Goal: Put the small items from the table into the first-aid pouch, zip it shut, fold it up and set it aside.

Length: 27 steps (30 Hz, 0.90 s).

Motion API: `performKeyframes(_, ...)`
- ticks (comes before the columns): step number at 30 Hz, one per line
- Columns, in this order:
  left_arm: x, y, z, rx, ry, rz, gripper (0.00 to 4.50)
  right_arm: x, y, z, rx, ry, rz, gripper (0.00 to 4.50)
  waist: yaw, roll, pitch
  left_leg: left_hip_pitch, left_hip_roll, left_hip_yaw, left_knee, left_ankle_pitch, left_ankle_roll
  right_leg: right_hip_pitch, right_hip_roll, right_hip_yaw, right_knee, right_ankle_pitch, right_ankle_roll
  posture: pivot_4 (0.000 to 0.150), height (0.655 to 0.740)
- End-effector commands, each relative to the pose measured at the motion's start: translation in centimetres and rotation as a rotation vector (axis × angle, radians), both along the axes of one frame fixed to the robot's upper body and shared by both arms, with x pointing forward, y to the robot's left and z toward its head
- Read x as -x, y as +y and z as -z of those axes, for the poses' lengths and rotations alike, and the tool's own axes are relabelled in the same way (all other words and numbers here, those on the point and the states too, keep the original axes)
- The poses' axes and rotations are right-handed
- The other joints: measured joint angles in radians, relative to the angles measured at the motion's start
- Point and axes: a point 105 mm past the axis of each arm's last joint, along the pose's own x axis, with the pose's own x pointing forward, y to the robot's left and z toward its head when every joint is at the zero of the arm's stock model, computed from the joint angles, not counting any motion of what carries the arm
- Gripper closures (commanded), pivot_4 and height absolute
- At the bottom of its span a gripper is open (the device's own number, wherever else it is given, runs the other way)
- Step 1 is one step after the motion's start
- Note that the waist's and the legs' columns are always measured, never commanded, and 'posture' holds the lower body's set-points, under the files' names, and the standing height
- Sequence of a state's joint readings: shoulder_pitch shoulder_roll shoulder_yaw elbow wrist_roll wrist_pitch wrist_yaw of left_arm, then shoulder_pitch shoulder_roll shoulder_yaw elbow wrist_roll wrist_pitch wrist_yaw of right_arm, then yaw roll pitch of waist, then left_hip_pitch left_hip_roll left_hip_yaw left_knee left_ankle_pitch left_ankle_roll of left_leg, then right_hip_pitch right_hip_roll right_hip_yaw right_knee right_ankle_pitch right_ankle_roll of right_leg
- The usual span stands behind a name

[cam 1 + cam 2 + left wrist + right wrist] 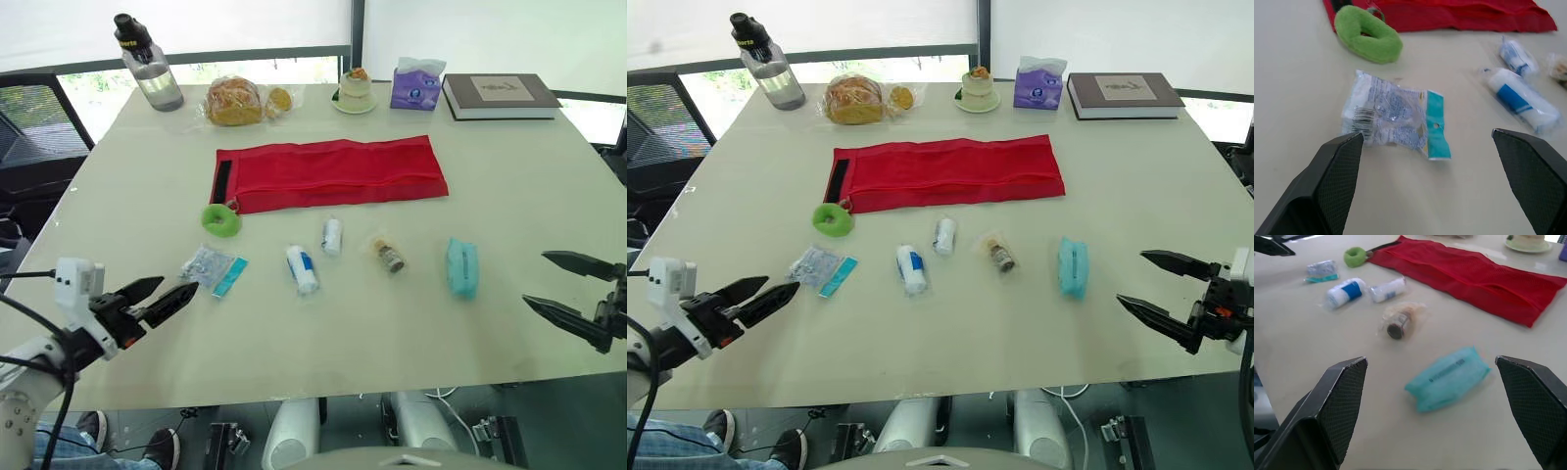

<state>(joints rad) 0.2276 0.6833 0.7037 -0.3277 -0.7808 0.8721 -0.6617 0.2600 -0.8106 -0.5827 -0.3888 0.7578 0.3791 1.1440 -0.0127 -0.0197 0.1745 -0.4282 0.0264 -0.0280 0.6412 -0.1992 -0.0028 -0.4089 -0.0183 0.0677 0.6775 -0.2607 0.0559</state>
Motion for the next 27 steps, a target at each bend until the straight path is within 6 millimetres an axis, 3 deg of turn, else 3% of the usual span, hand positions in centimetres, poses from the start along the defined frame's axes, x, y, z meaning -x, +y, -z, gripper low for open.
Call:
performKeyframes(1, -0.8, -0.6, 0.1, 0.019, 0.011, -0.096, 0.0, 0.0, 3.0, -2.1, -0.043, -0.065, -0.106, 0.03, -0.001, 0.0, 0.0, 0.0, -0.001, 0.0, 0.0, 0.0, 0.0, 0.0, 0.0, 0.0, 0.0, 0.0, 0.0, 0.15, 0.74)
performKeyframes(7, -1.1, -2.9, 1.5, 0.138, 0.113, -0.152, 0.0, -0.4, 6.5, -3.7, -0.038, -0.122, -0.235, 0.03, -0.001, -0.002, -0.001, -0.001, -0.002, -0.002, 0.001, 0.0, 0.0, 0.0, 0.001, -0.001, 0.0, 0.004, 0.001, 0.15, 0.74)
performKeyframes(11, -1.1, -1.6, 2.3, 0.206, 0.152, -0.321, 0.0, -0.5, 8.8, -5.0, -0.054, -0.163, -0.308, 0.03, 0.001, -0.002, -0.001, -0.001, -0.003, -0.003, 0.002, 0.0, 0.0, 0.001, 0.0, -0.002, 0.001, 0.005, 0.0, 0.15, 0.74)
performKeyframes(17, -1.5, -2.2, 3.3, 0.234, 0.203, -0.401, 0.0, -1.1, 11.5, -6.3, -0.078, -0.199, -0.354, 0.03, -0.001, -0.001, -0.002, 0.001, -0.003, -0.003, 0.002, 0.0, 0.0, 0.002, 0.001, -0.001, 0.001, 0.005, 0.0, 0.15, 0.74)
performKeyframes(23, -2.2, -0.6, 3.7, 0.168, 0.221, -0.516, 0.0, -1.8, 12.6, -6.7, -0.11, -0.202, -0.35, 0.03, 0.002, -0.001, -0.002, 0.004, -0.004, -0.004, 0.001, 0.0, 0.0, 0.005, 0.001, -0.002, 0.001, 0.005, -0.001, 0.15, 0.74)
performKeyframes(27, -3.2, -0.9, 3.6, 0.168, 0.205, -0.507, 0.0, -1.9, 12.8, -6.7, -0.107, -0.2, -0.347, 0.03, 0.0, -0.001, -0.003, 0.013, -0.004, -0.003, -0.002, 0.0, 0.0, 0.012, 0.001, -0.001, 0.0, 0.002, -0.004, 0.15, 0.74)
